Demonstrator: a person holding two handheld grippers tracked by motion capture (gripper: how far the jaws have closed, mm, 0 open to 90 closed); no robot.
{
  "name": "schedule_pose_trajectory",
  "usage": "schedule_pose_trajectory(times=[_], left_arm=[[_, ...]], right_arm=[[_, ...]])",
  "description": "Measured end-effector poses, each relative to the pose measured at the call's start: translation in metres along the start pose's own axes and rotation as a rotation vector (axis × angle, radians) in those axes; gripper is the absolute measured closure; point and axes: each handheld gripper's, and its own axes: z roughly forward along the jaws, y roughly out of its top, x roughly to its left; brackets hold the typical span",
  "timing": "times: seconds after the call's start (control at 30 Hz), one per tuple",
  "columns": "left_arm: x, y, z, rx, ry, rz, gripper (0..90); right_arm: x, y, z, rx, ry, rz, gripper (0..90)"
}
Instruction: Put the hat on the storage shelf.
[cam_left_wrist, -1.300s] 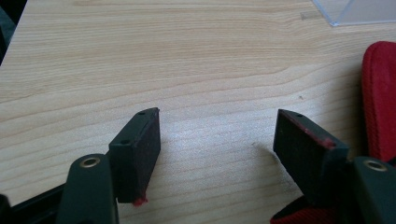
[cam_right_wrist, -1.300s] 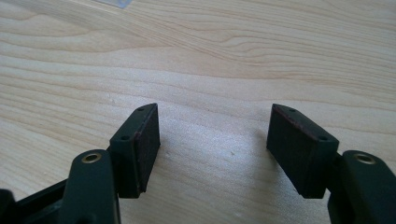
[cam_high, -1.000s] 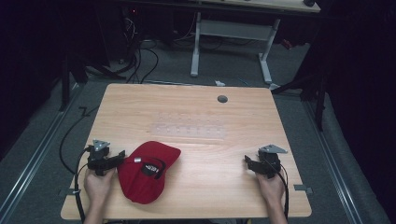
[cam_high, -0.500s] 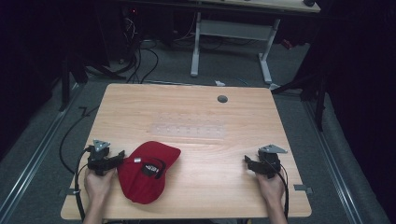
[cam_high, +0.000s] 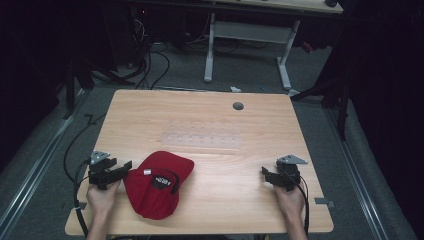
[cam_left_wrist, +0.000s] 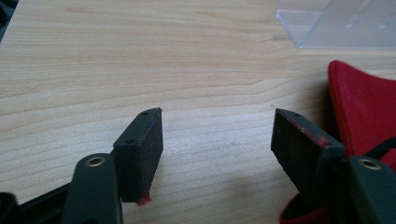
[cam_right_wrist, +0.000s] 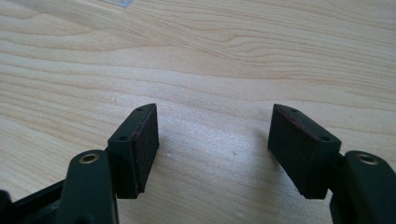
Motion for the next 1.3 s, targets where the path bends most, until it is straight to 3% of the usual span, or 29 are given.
schedule_pose_trajectory(times=[0.17, 0.3, 0.5, 0.6, 0.77, 1.03, 1.3], left_arm=[[-0.005, 0.006, -0.010, -0.008, -0.033, -0.014, 31.5], [-0.007, 0.007, -0.015, -0.003, -0.042, -0.001, 30.3], [-0.004, 0.014, -0.024, -0.023, -0.060, -0.040, 28.5], [-0.006, 0.018, -0.031, -0.034, -0.074, -0.041, 28.0], [-0.010, 0.018, -0.039, -0.018, -0.096, -0.029, 25.0], [-0.016, 0.011, -0.057, 0.029, -0.160, -0.072, 18.6], [-0.021, -0.009, -0.059, 0.103, -0.153, -0.041, 15.8]], right_arm=[[0.000, 0.000, 0.000, -0.001, 0.001, -0.001, 33.8], [0.000, 0.000, 0.000, -0.001, 0.001, -0.001, 33.7], [0.000, 0.000, 0.000, -0.001, 0.001, 0.000, 33.7], [0.000, 0.000, 0.000, -0.001, 0.001, 0.000, 33.7], [0.000, 0.000, 0.000, -0.001, 0.001, -0.001, 33.7], [0.000, 0.000, 0.000, 0.000, 0.002, 0.001, 33.8], [0.000, 0.000, 0.000, -0.001, 0.002, 0.000, 33.7]])
